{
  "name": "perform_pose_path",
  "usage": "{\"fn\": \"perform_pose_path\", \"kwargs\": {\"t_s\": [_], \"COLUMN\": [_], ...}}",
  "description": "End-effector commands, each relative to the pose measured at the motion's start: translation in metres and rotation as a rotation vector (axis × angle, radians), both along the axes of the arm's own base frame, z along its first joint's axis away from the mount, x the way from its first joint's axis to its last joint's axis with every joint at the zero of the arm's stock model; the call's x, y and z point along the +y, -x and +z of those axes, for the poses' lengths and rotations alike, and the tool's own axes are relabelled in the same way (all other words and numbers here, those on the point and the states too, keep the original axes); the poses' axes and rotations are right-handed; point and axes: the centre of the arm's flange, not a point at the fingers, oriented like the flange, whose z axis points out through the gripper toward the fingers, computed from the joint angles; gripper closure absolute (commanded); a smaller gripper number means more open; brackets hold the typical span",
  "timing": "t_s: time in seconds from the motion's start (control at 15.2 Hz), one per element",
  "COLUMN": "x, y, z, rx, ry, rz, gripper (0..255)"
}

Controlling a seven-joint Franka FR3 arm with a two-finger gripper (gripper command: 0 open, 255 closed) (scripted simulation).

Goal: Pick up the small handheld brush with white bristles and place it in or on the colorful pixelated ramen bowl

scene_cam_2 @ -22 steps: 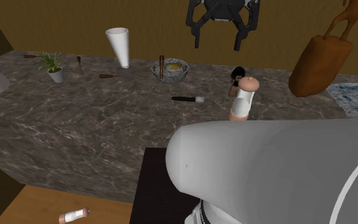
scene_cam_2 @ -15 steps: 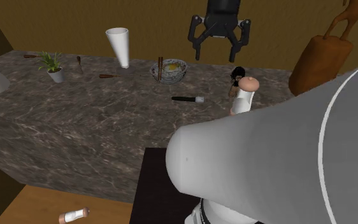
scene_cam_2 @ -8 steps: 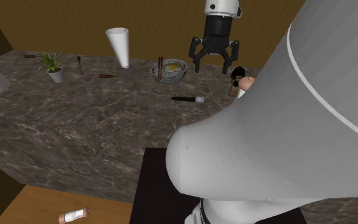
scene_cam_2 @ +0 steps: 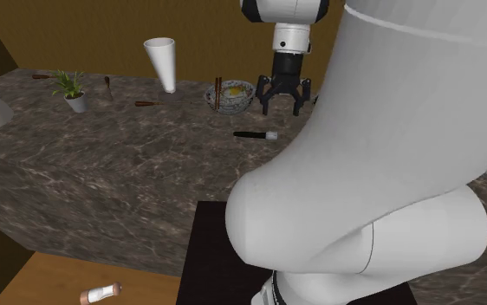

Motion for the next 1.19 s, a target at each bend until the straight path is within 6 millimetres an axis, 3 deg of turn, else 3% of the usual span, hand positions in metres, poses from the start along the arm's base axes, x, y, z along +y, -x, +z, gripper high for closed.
{"fn": "perform_pose_path", "kwargs": {"t_s": [0.0, 0.26, 0.79, 1.12], "x": [0.001, 0.007, 0.01, 0.01], "y": [-0.018, -0.051, -0.036, -0.036], "z": [-0.025, -0.07, -0.108, -0.108], "rx": [0.011, 0.034, 0.035, 0.035], "ry": [-0.009, -0.026, -0.026, -0.026], "rz": [0.025, 0.075, 0.075, 0.075], "gripper": [0, 0, 0, 0]}}
